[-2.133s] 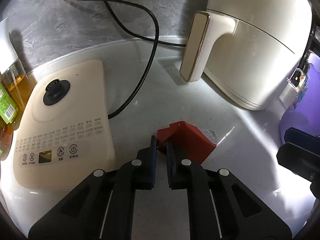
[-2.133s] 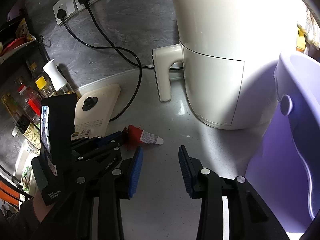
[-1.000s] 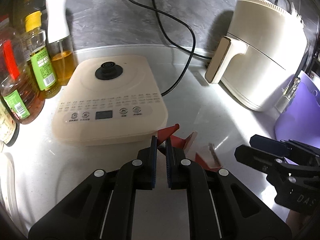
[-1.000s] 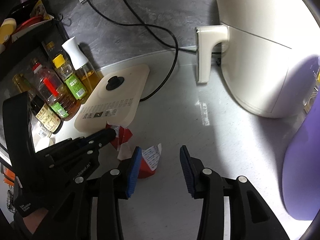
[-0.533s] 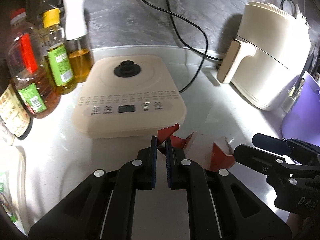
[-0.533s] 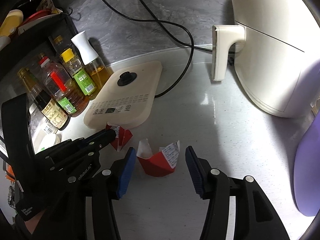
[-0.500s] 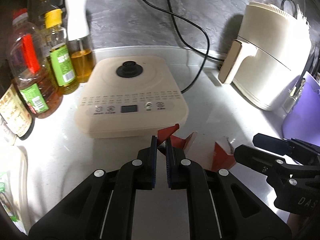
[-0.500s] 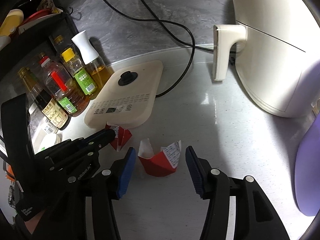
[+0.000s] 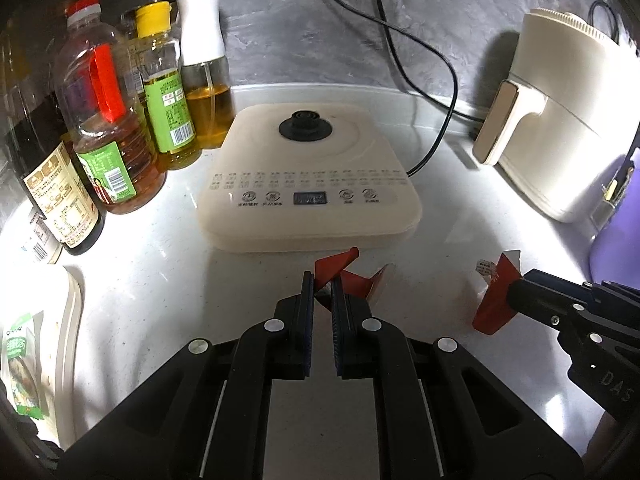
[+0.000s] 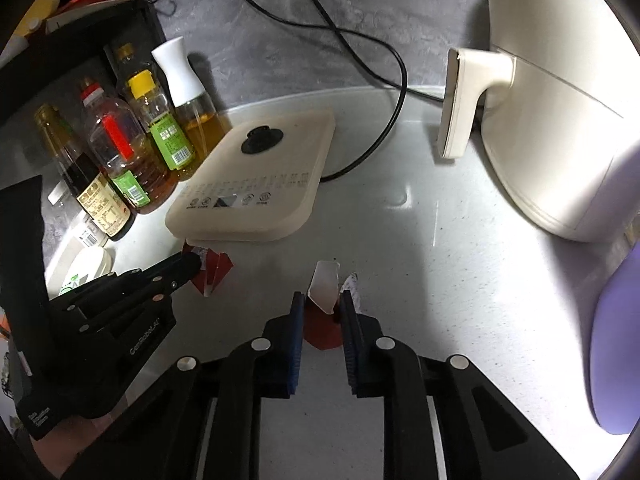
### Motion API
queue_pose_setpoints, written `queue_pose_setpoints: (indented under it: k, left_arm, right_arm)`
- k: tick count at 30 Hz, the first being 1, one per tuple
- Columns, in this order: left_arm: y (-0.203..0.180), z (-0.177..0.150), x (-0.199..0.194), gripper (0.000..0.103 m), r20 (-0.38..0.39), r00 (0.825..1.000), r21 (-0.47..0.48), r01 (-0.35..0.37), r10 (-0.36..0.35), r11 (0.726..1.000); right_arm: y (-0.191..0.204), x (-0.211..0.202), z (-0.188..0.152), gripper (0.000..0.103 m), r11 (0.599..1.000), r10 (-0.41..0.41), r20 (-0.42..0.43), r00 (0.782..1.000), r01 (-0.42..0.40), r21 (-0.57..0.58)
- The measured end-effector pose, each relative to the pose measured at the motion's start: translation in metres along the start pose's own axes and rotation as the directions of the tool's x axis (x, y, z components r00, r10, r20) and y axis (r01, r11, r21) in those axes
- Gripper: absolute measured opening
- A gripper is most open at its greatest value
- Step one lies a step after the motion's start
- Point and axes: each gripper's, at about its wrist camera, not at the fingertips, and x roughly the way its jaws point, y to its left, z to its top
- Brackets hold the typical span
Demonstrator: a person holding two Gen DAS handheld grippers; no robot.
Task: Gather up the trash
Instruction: 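Carry the red plastic piece over the purple bucket with the left tool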
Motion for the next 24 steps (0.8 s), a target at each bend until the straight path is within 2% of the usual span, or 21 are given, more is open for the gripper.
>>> queue_pose_setpoints:
  k: [12, 24]
  left_arm:
    - [-0.037, 0.025, -0.048, 0.009, 0.094, 0.993, 0.055, 0.059, -0.064, 0.997]
    - [-0.093, 0.056, -0.092, 0.009, 0.191, 0.965, 0.139, 0.155, -0.18, 0.978]
  right_arm:
    - [-0.011, -0.066, 0.013, 0.016, 1.0, -0.015, 0.132, 0.991, 0.013, 0.013]
    - [-0.033, -0.152, 0.023, 0.016, 0.996, -0.083, 0.282, 0.956, 0.071, 0.054]
